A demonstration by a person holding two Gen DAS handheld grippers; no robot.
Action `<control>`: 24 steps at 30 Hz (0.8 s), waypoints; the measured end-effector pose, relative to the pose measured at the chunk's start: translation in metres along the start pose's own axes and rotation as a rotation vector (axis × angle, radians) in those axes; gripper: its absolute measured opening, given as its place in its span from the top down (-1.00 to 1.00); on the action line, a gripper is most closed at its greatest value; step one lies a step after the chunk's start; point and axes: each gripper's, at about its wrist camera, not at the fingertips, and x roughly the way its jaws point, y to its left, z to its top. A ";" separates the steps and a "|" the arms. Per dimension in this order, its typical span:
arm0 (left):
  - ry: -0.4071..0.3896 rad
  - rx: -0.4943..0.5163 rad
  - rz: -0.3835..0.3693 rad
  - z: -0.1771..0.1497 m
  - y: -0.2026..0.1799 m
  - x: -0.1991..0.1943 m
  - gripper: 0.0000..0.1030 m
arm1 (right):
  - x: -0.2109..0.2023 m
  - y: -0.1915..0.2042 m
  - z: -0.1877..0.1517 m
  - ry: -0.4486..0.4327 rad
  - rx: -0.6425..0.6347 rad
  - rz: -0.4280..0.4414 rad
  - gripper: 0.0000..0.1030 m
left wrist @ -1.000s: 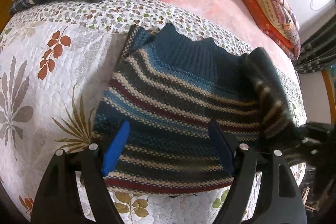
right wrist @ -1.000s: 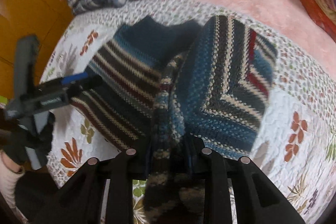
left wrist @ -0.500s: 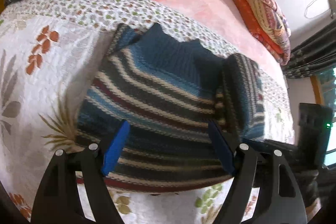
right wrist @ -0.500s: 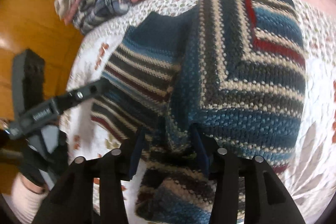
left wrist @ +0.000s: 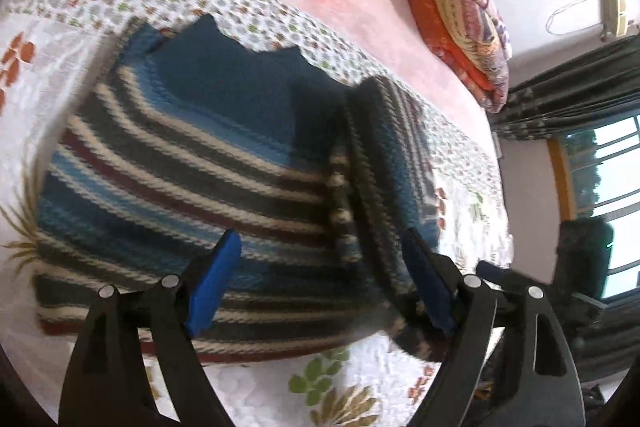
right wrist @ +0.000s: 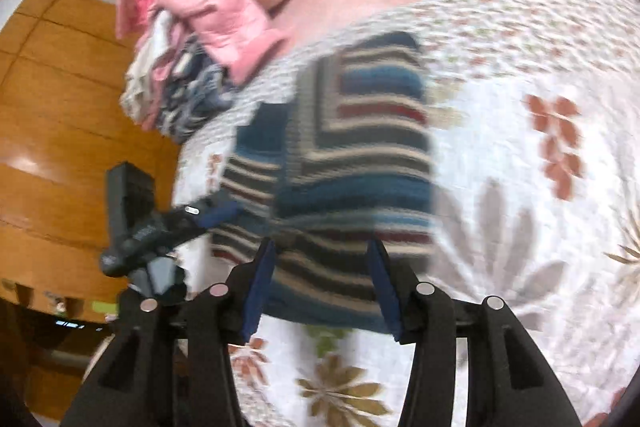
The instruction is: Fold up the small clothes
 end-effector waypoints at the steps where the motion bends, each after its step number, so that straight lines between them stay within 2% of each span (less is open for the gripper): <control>1: 0.004 -0.007 -0.012 0.000 -0.001 0.005 -0.61 | 0.000 -0.013 -0.004 -0.002 0.020 0.003 0.04; 5: 0.021 -0.014 -0.031 0.002 -0.006 0.023 -0.61 | 0.010 -0.038 -0.009 0.038 0.063 -0.042 0.04; 19: 0.081 -0.011 -0.160 0.007 -0.036 0.084 -0.58 | 0.032 -0.070 -0.002 0.081 0.076 -0.110 0.04; 23: 0.086 0.042 -0.127 0.008 -0.054 0.096 -0.37 | 0.035 -0.075 -0.001 0.086 0.080 -0.116 0.04; 24: 0.085 0.054 -0.106 0.008 -0.058 0.100 -0.21 | 0.034 -0.075 0.000 0.086 0.079 -0.116 0.04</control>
